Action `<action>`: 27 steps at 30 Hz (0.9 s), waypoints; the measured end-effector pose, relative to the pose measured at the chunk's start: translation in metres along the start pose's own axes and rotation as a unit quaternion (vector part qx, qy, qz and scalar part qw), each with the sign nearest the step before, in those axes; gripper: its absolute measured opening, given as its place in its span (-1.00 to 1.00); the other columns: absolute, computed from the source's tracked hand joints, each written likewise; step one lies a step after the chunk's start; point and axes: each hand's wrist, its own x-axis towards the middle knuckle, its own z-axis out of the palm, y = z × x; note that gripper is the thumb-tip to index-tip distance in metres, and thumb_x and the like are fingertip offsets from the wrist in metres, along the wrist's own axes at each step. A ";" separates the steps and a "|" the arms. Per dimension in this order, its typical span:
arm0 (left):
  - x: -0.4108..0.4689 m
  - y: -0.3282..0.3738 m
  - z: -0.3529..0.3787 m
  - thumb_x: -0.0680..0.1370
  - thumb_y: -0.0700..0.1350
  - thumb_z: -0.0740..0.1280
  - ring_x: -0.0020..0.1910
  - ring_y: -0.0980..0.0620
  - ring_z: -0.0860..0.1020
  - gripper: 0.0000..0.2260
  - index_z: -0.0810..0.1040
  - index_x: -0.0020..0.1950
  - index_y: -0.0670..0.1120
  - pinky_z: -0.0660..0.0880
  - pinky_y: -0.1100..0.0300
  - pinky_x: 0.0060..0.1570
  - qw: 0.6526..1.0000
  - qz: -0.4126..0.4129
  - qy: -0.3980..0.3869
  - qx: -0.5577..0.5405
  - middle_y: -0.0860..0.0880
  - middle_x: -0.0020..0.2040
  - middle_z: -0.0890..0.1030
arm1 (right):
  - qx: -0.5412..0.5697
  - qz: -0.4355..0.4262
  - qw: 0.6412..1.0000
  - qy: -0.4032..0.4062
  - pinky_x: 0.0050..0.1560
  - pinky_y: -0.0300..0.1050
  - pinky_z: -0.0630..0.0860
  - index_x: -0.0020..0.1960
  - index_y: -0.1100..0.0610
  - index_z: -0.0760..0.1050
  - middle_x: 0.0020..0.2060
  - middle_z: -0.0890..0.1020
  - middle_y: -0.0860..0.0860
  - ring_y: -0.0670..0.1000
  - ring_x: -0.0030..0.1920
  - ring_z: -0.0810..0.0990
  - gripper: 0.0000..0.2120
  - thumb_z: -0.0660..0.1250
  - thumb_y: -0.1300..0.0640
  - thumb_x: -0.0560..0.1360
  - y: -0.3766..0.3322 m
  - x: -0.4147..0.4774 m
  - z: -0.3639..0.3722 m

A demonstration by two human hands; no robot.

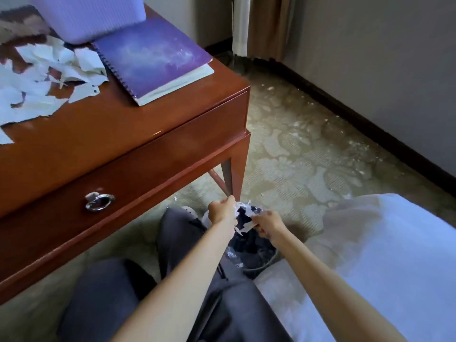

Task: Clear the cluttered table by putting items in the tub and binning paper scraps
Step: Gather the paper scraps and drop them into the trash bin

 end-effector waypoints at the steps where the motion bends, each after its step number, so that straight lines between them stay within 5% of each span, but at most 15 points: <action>1: 0.012 -0.006 0.006 0.55 -0.18 0.21 -0.59 0.03 0.23 -0.75 0.33 -0.33 -0.13 0.13 0.38 -0.64 1.000 -0.020 0.004 0.014 -0.04 -0.42 0.29 | -0.011 0.027 1.000 -0.001 -0.69 -0.38 0.12 -0.36 0.17 0.30 -0.50 0.35 0.06 -0.06 -0.54 0.26 -0.68 0.21 0.31 0.56 0.006 0.013 0.002; 5: 0.047 -0.024 0.026 0.58 -0.13 0.24 -0.53 -0.05 0.33 -0.87 0.47 0.01 -0.19 0.16 0.27 -0.55 0.994 -0.085 0.012 0.070 -0.10 -0.38 0.38 | -0.034 0.121 0.992 0.013 -0.68 -0.41 0.11 -0.33 0.20 0.32 -0.49 0.37 0.09 -0.04 -0.57 0.26 -0.72 0.24 0.31 0.54 0.027 0.058 0.005; 7: 0.067 -0.035 0.035 0.58 -0.18 0.20 -0.11 -0.26 0.63 -0.72 0.44 0.23 -0.29 0.45 0.10 -0.46 0.990 -0.117 0.023 0.080 -0.27 -0.03 0.61 | -0.030 0.154 0.987 0.022 -0.69 -0.42 0.11 -0.34 0.21 0.33 -0.51 0.37 0.09 -0.07 -0.70 0.26 -0.72 0.27 0.31 0.53 0.037 0.076 0.004; 9: 0.083 -0.044 0.044 0.57 -0.21 0.19 0.20 -0.31 0.53 -0.71 0.43 0.24 -0.34 0.55 -0.14 -0.03 0.984 -0.141 0.043 0.104 -0.34 0.23 0.52 | -0.031 0.182 0.982 0.038 -0.68 -0.44 0.12 -0.36 0.22 0.35 -0.54 0.39 0.09 -0.08 -0.74 0.26 -0.72 0.28 0.30 0.52 0.043 0.090 0.005; 14: 0.109 -0.060 0.061 0.58 -0.19 0.17 0.20 -0.26 0.54 -0.70 0.43 0.24 -0.32 0.50 -0.10 0.19 0.979 -0.159 0.055 0.112 -0.29 0.23 0.53 | 0.000 0.238 0.971 0.040 -0.59 -0.33 0.23 -0.28 0.23 0.40 -0.44 0.49 0.13 -0.04 -0.65 0.33 -0.76 0.21 0.23 0.56 0.052 0.114 0.009; 18: 0.120 -0.067 0.063 0.64 -0.20 0.05 -0.05 -0.21 0.57 -0.71 0.40 0.27 -0.29 0.50 0.01 -0.15 0.975 -0.203 0.044 0.084 -0.24 0.13 0.53 | 0.061 0.275 0.959 0.027 -0.20 -0.09 0.51 0.02 0.24 0.39 -0.26 0.49 0.13 0.05 -0.28 0.51 -0.90 0.18 0.21 0.58 0.053 0.118 0.010; 21: 0.119 -0.066 0.058 0.63 -0.20 0.03 -0.34 -0.10 0.41 -0.80 0.38 -0.03 -0.27 0.44 0.06 -0.13 0.970 -0.223 0.050 0.078 -0.18 -0.19 0.49 | 0.082 0.299 0.950 0.042 0.27 0.05 0.45 0.28 0.27 0.37 0.19 0.52 0.22 0.17 0.25 0.50 -0.72 0.13 0.21 0.60 0.056 0.114 0.005; 23: 0.118 -0.063 0.055 0.62 -0.13 0.03 -0.22 -0.11 0.47 -0.74 0.44 -0.01 -0.25 0.43 0.04 0.02 0.968 -0.242 0.023 0.061 -0.19 -0.16 0.49 | 0.079 0.293 0.952 0.042 0.36 0.08 0.36 0.32 0.29 0.36 0.26 0.49 0.23 0.17 0.30 0.47 -0.68 0.11 0.22 0.60 0.056 0.111 0.005; 27: 0.106 -0.046 0.049 0.65 0.01 0.01 0.25 -0.19 0.43 -0.58 0.22 0.47 -0.15 0.27 -0.20 0.35 0.963 -0.268 -0.017 0.028 -0.18 0.31 0.42 | 0.052 0.265 0.962 0.046 0.40 0.15 0.32 0.29 0.29 0.40 0.35 0.43 0.26 0.22 0.39 0.38 -0.68 0.10 0.21 0.59 0.050 0.099 0.005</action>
